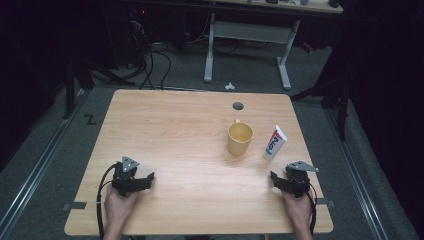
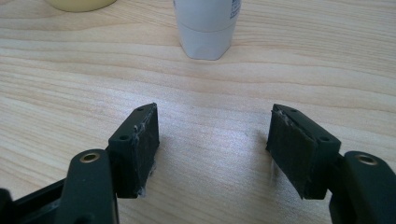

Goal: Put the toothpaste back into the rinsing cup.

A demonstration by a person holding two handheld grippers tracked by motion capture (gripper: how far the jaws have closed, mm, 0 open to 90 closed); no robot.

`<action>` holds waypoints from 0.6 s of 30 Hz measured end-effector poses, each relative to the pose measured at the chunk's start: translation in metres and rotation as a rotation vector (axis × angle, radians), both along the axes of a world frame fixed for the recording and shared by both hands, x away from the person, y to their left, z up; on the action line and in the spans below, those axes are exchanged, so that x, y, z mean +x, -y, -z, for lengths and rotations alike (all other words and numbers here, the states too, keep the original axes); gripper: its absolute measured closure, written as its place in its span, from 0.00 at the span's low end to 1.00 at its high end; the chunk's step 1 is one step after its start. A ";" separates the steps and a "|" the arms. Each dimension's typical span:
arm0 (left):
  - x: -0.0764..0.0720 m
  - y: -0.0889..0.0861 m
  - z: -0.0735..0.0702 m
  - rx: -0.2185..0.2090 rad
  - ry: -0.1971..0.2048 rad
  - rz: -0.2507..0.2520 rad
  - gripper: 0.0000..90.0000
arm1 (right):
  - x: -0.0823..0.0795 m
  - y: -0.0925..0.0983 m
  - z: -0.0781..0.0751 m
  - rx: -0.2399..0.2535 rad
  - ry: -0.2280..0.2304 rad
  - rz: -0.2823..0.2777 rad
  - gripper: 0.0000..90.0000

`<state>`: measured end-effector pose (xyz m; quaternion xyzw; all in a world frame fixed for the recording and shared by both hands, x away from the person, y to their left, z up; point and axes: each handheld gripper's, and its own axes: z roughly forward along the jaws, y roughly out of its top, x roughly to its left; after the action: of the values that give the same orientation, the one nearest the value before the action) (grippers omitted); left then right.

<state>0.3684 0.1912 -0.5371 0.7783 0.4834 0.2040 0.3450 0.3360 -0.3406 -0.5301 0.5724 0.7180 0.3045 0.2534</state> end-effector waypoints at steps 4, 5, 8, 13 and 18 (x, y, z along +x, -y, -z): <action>0.000 0.000 0.000 0.000 0.000 0.000 0.22 | 0.000 0.000 0.000 0.000 0.000 0.000 0.38; 0.000 0.000 0.000 0.000 0.000 0.000 0.22 | 0.000 0.000 0.000 -0.001 0.000 0.000 0.38; 0.000 0.000 0.000 0.000 0.000 0.000 0.22 | 0.000 0.000 0.000 0.002 0.000 0.001 0.38; 0.000 0.000 0.000 0.000 0.000 0.000 0.22 | 0.000 0.001 0.000 0.002 -0.001 0.000 0.39; 0.000 0.000 0.000 -0.001 0.000 0.000 0.22 | 0.000 0.001 0.000 -0.001 0.001 0.003 0.40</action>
<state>0.3684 0.1912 -0.5371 0.7781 0.4836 0.2039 0.3452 0.3362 -0.3412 -0.5299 0.5731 0.7172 0.3039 0.2546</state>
